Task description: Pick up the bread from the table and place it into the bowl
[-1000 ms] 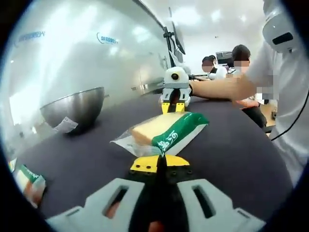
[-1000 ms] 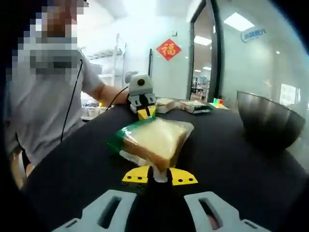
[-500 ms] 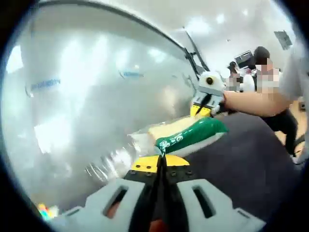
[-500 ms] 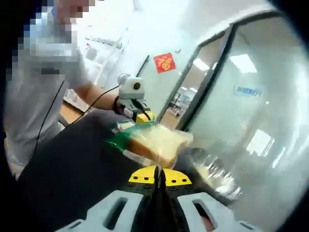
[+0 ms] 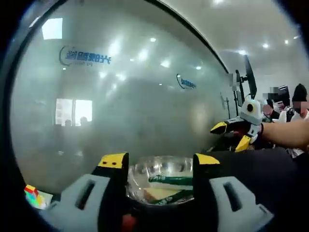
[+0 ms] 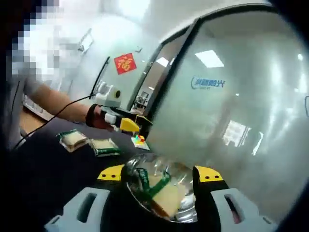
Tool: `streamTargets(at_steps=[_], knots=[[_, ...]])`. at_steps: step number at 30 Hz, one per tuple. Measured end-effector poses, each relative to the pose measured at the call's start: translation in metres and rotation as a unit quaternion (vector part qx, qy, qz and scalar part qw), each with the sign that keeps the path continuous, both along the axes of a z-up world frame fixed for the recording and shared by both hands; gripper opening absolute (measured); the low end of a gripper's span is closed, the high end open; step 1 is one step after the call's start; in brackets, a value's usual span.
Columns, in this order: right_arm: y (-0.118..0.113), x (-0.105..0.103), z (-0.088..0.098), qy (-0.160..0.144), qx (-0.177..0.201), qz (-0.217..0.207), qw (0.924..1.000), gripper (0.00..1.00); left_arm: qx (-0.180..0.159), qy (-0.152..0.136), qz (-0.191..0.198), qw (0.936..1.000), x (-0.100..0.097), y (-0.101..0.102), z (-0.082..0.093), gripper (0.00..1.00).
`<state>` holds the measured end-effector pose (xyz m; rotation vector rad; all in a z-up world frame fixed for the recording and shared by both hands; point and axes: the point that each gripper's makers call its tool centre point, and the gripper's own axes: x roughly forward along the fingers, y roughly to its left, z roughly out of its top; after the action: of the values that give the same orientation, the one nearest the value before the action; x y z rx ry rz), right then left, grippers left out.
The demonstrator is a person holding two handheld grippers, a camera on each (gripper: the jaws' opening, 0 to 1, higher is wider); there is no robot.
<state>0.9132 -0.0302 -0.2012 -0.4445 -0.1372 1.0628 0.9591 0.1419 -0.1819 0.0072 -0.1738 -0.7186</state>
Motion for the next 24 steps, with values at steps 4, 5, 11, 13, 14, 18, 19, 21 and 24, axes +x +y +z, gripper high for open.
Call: streamTargets(at_steps=[4,5,11,13,14,18,19,21,24], knots=[[-0.005,-0.01,0.0,0.006,0.016,-0.006,0.9998,0.47,0.042,-0.024,-0.027,0.9985,-0.042,0.022,-0.003,0.46],[-0.004,-0.016,0.001,0.002,0.02,-0.002,0.9998,0.47,0.052,-0.031,-0.028,0.9978,-0.055,0.03,-0.004,0.46],[0.018,-0.09,-0.015,-0.013,0.034,0.064,0.9973,0.47,0.099,-0.06,-0.019,0.9931,-0.166,0.09,-0.053,0.46],[0.026,-0.118,-0.033,-0.011,0.039,0.105,0.9936,0.48,0.184,-0.005,-0.004,0.9829,-0.203,0.122,-0.114,0.46],[0.031,-0.132,-0.041,-0.001,0.049,0.121,0.9914,0.48,0.207,0.019,0.004,0.9781,-0.215,0.138,-0.135,0.46],[0.05,-0.157,-0.073,0.042,0.08,0.151,0.9843,0.46,0.197,0.078,0.046,0.9763,-0.244,0.191,-0.169,0.45],[0.056,-0.16,-0.082,0.054,0.081,0.157,0.9827,0.45,0.195,0.084,0.053,0.9757,-0.246,0.198,-0.171,0.43],[0.068,-0.162,-0.097,0.071,0.085,0.162,0.9806,0.43,0.181,0.104,0.05,0.9768,-0.247,0.21,-0.175,0.41],[0.084,-0.169,-0.116,0.084,0.067,0.167,0.98,0.41,0.186,0.165,0.103,0.9632,-0.228,0.235,-0.192,0.11]])
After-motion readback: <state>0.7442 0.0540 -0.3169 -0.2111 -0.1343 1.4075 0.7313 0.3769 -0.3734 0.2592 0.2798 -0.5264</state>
